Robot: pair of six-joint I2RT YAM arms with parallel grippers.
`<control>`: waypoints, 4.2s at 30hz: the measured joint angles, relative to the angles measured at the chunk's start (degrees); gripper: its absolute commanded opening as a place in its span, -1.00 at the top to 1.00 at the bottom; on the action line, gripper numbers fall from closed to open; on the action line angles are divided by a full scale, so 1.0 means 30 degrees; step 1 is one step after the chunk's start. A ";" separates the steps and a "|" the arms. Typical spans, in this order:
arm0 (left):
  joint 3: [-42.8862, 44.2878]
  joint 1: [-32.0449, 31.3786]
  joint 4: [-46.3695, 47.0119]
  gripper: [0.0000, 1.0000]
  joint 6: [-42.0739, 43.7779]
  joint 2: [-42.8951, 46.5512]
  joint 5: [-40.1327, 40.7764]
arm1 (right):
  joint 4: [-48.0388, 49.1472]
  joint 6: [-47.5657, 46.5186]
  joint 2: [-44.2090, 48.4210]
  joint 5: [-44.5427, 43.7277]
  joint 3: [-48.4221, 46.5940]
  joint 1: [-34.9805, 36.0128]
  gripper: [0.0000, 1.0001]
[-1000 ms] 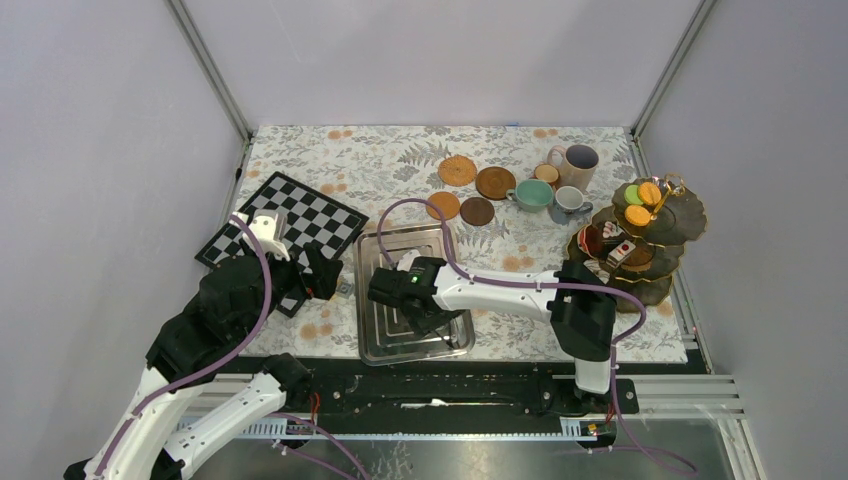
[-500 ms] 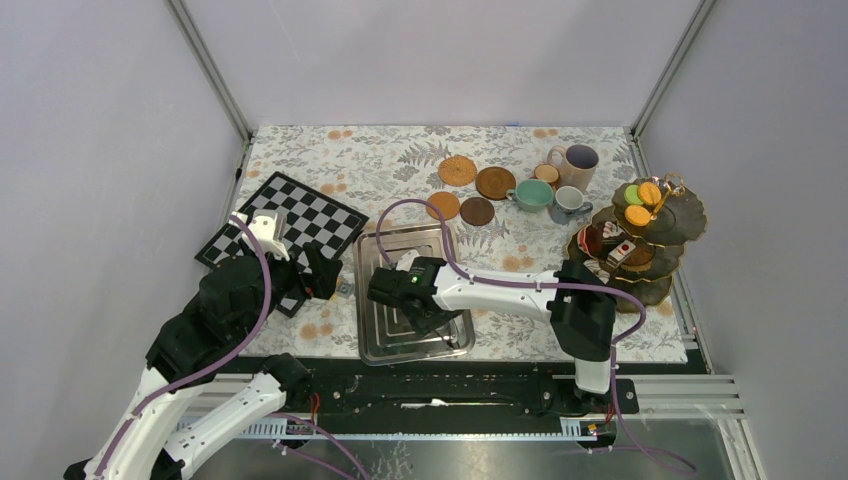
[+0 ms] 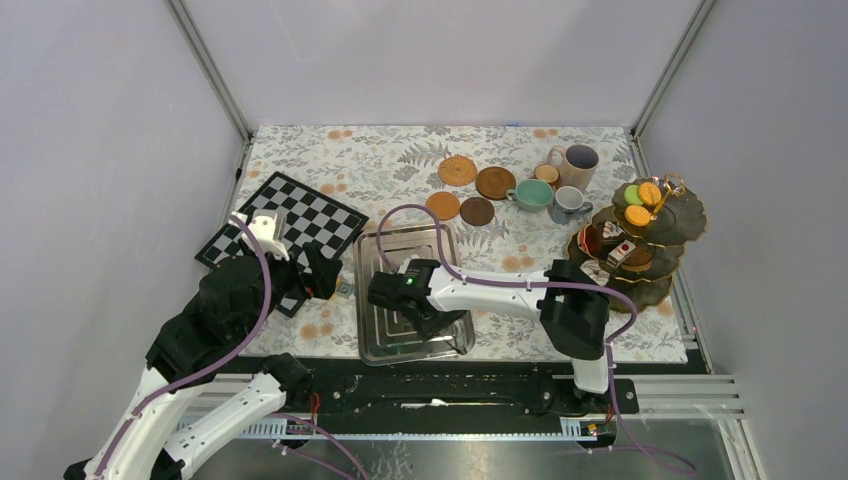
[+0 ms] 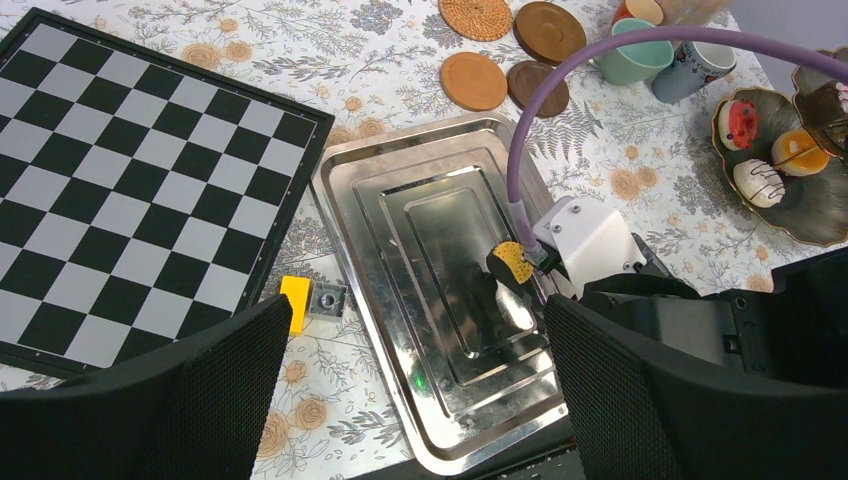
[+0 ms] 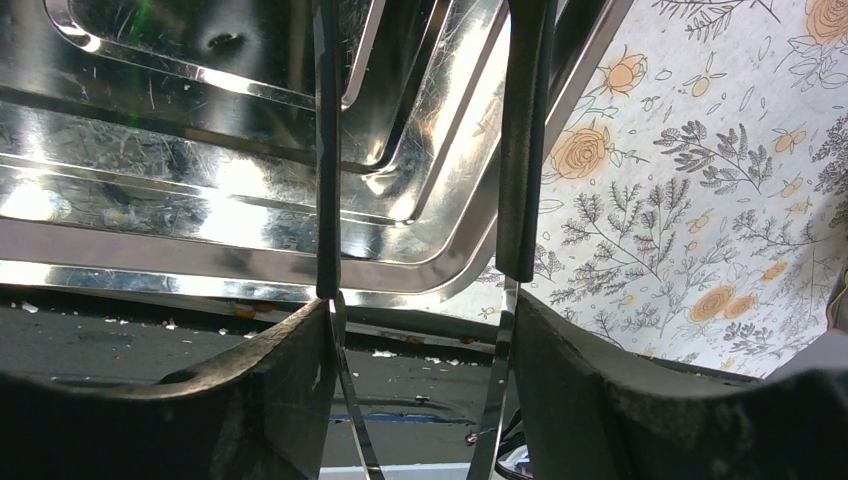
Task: Serve the afternoon tea
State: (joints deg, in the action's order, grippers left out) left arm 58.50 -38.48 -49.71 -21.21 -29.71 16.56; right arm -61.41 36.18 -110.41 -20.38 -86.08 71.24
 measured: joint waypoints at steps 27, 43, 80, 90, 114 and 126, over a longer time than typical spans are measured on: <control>0.0175 0.0000 -0.0423 -0.98 0.0007 0.0262 0.0219 | -0.0146 -0.0444 -0.0262 0.0284 0.0044 0.0000 -0.07; 0.0248 0.0000 -0.0408 -0.98 -0.0007 0.0255 0.0226 | 0.1858 -0.0466 0.2244 -0.0532 0.0153 -0.0386 -0.07; 0.0933 0.0000 0.0015 -0.98 -0.0007 -0.0634 -0.0444 | -0.5617 0.3264 1.4600 -1.0571 -0.0131 -0.9092 -0.07; 0.0933 0.0000 0.0036 -0.98 0.0007 -0.0670 -0.0597 | -0.7315 0.4583 1.7639 -1.1387 0.0852 -0.9683 -0.10; 0.1253 0.0000 -0.0102 -0.98 0.0284 -0.0765 -0.0663 | -0.7715 0.6972 1.8935 -1.2021 0.4918 -1.1642 -0.23; 0.1260 0.0000 -0.0146 -0.98 0.0248 -0.0940 -0.0758 | -0.7708 0.6798 2.0196 -1.2029 0.4969 -1.1664 -0.40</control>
State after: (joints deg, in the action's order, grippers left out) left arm 62.28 -38.48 -50.15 -20.47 -32.53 14.28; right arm -84.53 56.58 -49.82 -56.47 -71.18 36.25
